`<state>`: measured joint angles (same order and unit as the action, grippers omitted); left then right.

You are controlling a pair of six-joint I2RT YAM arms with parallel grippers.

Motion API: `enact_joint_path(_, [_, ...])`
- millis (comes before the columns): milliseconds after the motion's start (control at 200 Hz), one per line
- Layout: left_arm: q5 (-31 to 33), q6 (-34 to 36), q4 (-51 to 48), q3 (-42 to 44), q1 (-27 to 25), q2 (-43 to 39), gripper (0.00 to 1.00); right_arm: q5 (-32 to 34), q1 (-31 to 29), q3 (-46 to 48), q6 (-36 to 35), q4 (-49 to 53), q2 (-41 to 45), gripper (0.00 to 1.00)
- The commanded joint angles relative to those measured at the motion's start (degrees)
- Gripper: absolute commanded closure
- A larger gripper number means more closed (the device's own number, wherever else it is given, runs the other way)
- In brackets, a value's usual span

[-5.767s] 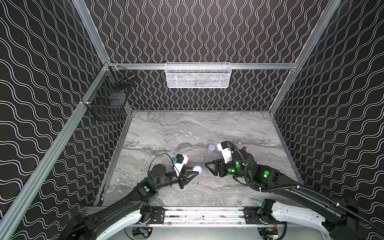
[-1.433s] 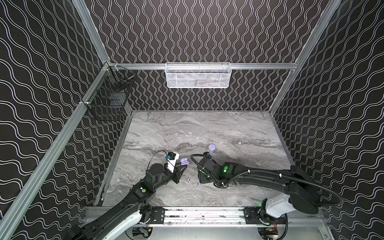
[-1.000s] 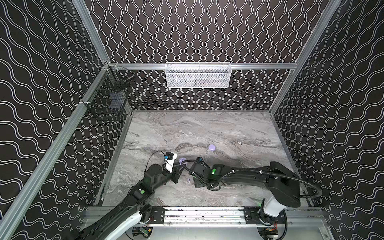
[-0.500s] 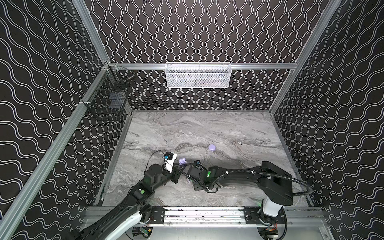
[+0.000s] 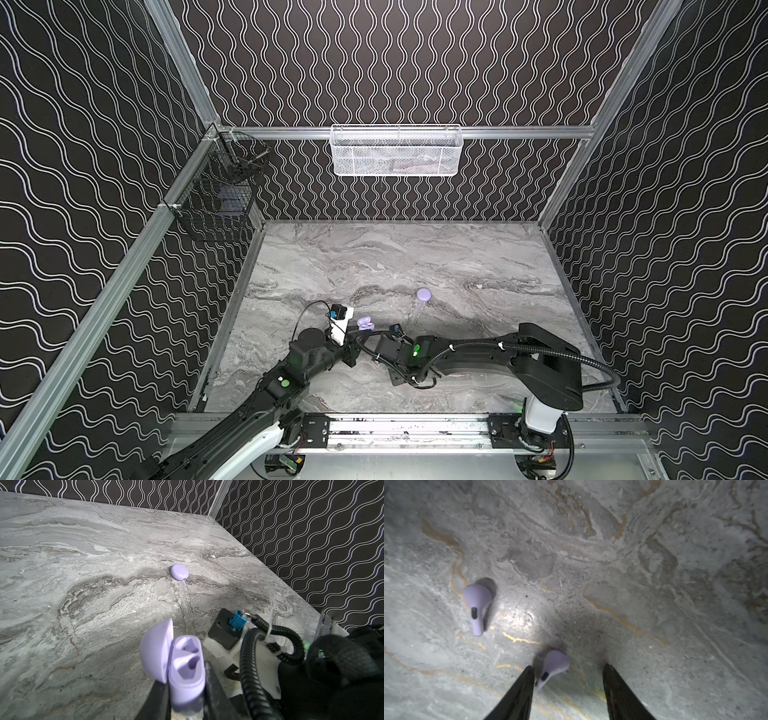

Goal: Insert the wireless bluetooth earbuds into the charging case
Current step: 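Lower the open right gripper over the earbud nearest the robot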

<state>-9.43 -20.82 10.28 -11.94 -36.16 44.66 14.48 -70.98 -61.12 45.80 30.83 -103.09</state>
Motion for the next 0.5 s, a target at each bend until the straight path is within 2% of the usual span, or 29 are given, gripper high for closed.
enact_joint_path(0, [0.3, 0.0, 1.4, -0.2, 0.1, 0.1, 0.85, 0.9, 0.0, 0.1, 0.6, 1.5, 0.5, 0.46])
enact_joint_path(260, [0.5, 0.0, 1.3, -0.1, 0.2, 0.0, 0.85, 0.6, -0.1, 0.2, 0.3, 1.1, 1.0, 0.50])
enact_joint_path(360, [0.5, 0.0, 1.3, -0.2, 0.2, 0.0, 0.85, 0.8, -0.1, 0.0, 0.3, 1.7, 1.0, 0.54])
enact_joint_path(496, [0.5, -0.1, 1.2, -0.1, 0.2, -0.1, 0.85, 0.6, -0.2, -0.1, -0.1, 1.5, 1.3, 0.55])
